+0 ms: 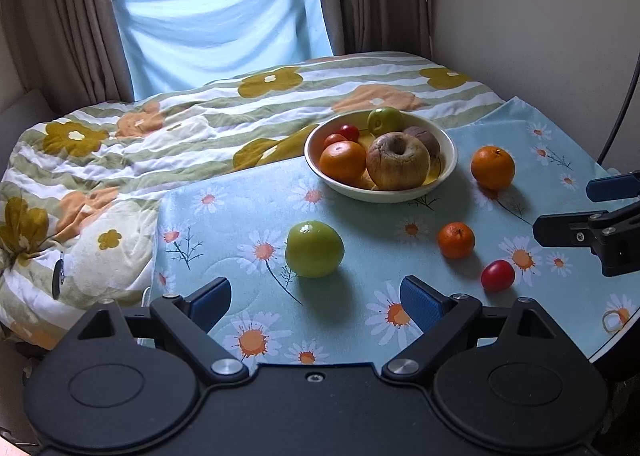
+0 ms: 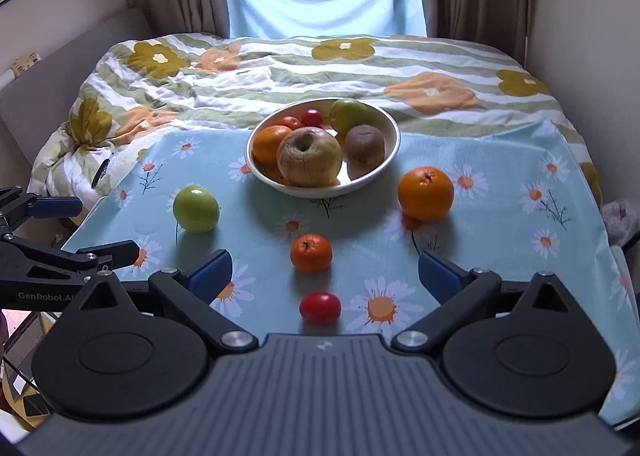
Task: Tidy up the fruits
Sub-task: 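Grasp the large green apple with the left tool while the right tool grasps a red tomato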
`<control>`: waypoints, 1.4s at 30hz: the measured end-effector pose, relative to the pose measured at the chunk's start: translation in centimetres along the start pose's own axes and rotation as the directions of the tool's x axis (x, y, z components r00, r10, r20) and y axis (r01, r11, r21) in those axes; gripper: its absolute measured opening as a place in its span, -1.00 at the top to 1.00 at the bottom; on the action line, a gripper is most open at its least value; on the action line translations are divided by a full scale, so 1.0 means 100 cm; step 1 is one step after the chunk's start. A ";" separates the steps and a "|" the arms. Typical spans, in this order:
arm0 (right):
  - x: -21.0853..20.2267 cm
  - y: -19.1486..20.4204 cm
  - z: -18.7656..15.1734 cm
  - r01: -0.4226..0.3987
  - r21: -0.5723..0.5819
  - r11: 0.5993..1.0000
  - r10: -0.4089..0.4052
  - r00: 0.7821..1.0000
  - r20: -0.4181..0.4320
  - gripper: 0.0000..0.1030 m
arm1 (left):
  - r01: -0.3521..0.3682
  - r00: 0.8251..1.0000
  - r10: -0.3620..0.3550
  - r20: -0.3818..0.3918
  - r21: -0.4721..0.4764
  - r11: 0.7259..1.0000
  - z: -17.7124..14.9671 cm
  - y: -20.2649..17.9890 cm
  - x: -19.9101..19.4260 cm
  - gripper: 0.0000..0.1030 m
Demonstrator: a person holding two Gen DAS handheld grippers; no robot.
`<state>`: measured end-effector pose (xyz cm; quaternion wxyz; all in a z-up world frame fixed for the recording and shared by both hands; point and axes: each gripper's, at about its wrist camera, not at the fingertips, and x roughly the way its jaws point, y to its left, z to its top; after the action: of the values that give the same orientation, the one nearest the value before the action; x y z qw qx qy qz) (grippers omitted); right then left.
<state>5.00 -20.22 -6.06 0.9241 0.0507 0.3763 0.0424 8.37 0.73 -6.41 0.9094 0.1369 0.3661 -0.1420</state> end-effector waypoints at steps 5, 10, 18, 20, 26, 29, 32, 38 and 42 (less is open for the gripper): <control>0.016 0.005 -0.016 0.039 0.048 0.998 -0.038 0.999 -0.018 -1.00 | 0.021 1.000 -0.020 -0.017 0.039 0.999 0.000 0.004 0.028 -0.82; 0.027 0.010 -0.027 0.065 0.081 0.995 -0.063 0.998 -0.029 -1.00 | 0.023 0.999 -0.020 -0.028 0.081 0.996 0.008 0.006 0.058 -0.81; 0.044 0.017 -0.035 0.099 0.082 0.992 -0.092 0.993 -0.079 -1.00 | 0.052 0.996 -0.043 -0.074 0.123 0.991 0.017 0.009 0.100 -0.70; 0.047 0.018 -0.036 0.096 0.073 0.993 -0.090 0.992 -0.088 -1.00 | 0.056 0.996 -0.046 -0.082 0.128 0.990 0.017 0.010 0.107 -0.70; 0.059 0.019 -0.037 0.100 0.070 0.993 -0.091 0.989 -0.113 -1.00 | 0.073 0.994 -0.060 -0.095 0.136 0.988 0.018 0.011 0.118 -0.45; 0.066 0.019 -0.038 0.095 0.069 0.993 -0.086 0.988 -0.130 -0.91 | 0.079 0.993 -0.065 -0.096 0.144 0.986 0.019 0.009 0.120 -0.34; 0.069 0.021 -0.038 0.095 0.059 0.994 -0.086 0.987 -0.133 -0.86 | 0.079 0.994 -0.066 -0.087 0.159 0.984 0.018 0.006 0.120 -0.27; 0.076 0.021 -0.037 0.100 0.053 0.994 -0.091 0.985 -0.146 -0.59 | 0.077 0.994 -0.062 -0.089 0.179 0.981 0.016 0.003 0.118 -0.18; 0.080 0.020 -0.037 0.108 0.053 0.993 -0.099 0.983 -0.157 -0.52 | 0.074 0.994 -0.060 -0.088 0.173 0.982 0.009 0.005 0.111 -0.17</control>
<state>8.05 -17.07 -13.97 0.8913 0.0560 0.4497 -0.0135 16.84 -0.88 -13.55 0.8726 0.2101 0.3935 -0.1987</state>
